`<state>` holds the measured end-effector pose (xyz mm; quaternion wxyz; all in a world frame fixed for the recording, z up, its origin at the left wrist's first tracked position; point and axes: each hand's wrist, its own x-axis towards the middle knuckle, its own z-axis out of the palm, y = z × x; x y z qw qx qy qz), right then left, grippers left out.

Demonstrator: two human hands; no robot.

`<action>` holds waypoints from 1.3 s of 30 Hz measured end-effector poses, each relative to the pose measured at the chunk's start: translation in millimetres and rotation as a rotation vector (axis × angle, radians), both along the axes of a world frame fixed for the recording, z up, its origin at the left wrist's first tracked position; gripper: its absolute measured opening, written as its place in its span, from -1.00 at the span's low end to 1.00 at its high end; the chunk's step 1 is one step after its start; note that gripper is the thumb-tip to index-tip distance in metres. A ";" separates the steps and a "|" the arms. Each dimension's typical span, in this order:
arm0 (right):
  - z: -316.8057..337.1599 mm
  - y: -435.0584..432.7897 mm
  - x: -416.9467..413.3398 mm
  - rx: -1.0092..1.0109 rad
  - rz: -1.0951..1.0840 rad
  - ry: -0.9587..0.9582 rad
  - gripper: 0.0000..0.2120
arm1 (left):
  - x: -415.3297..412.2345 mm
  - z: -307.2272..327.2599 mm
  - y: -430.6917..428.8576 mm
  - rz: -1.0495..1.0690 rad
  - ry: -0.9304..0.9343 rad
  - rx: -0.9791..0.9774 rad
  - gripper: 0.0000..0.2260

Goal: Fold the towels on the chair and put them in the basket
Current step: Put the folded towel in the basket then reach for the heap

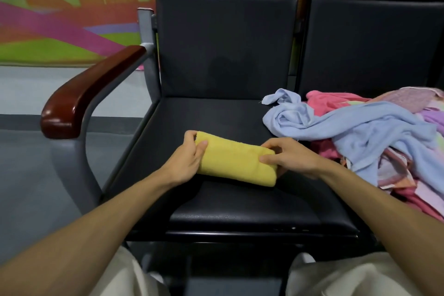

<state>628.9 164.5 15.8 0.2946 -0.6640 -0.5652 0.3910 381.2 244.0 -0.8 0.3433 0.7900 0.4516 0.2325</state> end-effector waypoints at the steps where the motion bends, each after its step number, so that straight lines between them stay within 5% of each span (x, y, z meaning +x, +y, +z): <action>1: -2.2 4.0 0.6 -0.032 -0.028 0.016 -0.85 | 6.4 -0.6 3.6 0.039 0.023 -0.017 -0.64; 8: -10.3 38.3 10.6 -0.108 -0.066 -0.203 -0.84 | 26.1 -6.1 43.1 0.282 0.403 -0.088 -0.40; 12: -10.1 46.8 16.8 -0.117 0.018 -0.345 -0.74 | 24.0 4.0 41.3 0.214 0.609 -0.212 -0.27; 15: -8.1 49.4 16.6 -0.152 0.084 -0.391 -0.68 | 22.6 9.7 37.5 0.203 0.479 -0.323 -0.35; 18: -3.8 47.4 16.2 -0.176 0.130 -0.386 -0.65 | 15.7 13.4 31.0 0.187 0.073 -0.520 -0.40; 20: -0.4 40.9 17.6 -0.216 0.195 -0.400 -0.62 | 15.8 16.5 25.2 0.156 -0.126 -0.502 -0.40; 25: 5.9 11.6 19.4 -0.255 0.396 -0.265 -0.50 | 18.6 33.5 -1.0 0.016 -0.357 -0.350 -0.77; 28: 12.5 -1.6 7.0 -0.264 0.463 -0.169 -0.64 | 3.0 43.6 -14.3 -0.050 -0.377 -0.367 -0.76; 33: 35.9 -7.3 -40.5 -0.018 0.430 -0.316 -0.78 | -42.2 59.2 -25.6 0.076 -0.394 -0.193 -0.79; 39: 75.0 3.5 -134.3 0.168 0.501 -0.434 -0.80 | -130.8 96.9 -35.5 0.300 -0.107 0.178 -0.68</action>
